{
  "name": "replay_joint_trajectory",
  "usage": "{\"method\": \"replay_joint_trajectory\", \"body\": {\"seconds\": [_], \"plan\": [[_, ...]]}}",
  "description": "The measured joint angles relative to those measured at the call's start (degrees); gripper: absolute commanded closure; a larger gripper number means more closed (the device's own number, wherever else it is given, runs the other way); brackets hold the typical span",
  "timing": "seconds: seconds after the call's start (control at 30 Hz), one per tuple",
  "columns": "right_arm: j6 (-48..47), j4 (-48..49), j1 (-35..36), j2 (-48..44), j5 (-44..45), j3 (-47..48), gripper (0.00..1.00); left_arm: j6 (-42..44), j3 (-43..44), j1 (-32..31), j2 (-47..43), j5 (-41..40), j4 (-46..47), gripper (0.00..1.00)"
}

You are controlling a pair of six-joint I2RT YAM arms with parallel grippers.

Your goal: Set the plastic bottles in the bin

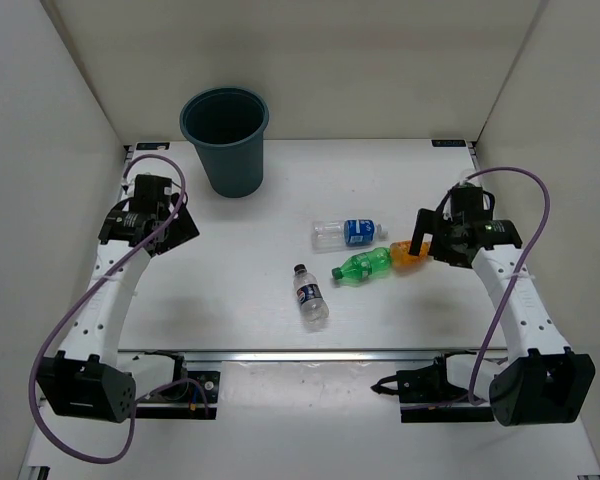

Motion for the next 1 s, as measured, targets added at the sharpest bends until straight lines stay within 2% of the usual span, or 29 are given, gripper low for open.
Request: {"method": "replay_joint_trajectory", "body": {"seconds": [0.33, 0.47, 0.6, 0.73, 0.87, 1.0], "plan": [[-1.4, 0.6, 1.5, 0.5, -0.1, 1.5, 0.01, -1.0, -3.3, -4.6, -3.1, 0.4, 0.9, 0.02], [-2.3, 1.0, 1.1, 0.5, 0.6, 1.5, 0.01, -4.0, -3.5, -13.4, -1.6, -0.7, 2.1, 0.01], [-3.0, 1.0, -0.6, 1.1, 2.4, 1.5, 0.01, -6.7, -3.5, -24.4, 5.8, 1.3, 6.2, 0.01], [-3.8, 1.9, -3.1, 0.9, 3.5, 0.5, 0.01, -8.7, -1.3, -33.3, 17.8, 4.6, 9.7, 0.02], [-4.0, 3.1, -6.7, -0.6, 3.6, -1.7, 0.0, -9.8, 3.4, -39.2, 27.5, 8.2, 12.5, 0.01], [-4.5, 3.9, -9.0, -3.6, 3.7, -4.2, 0.01, -11.1, 5.2, -43.1, 32.5, 11.6, 15.8, 0.02]]}}
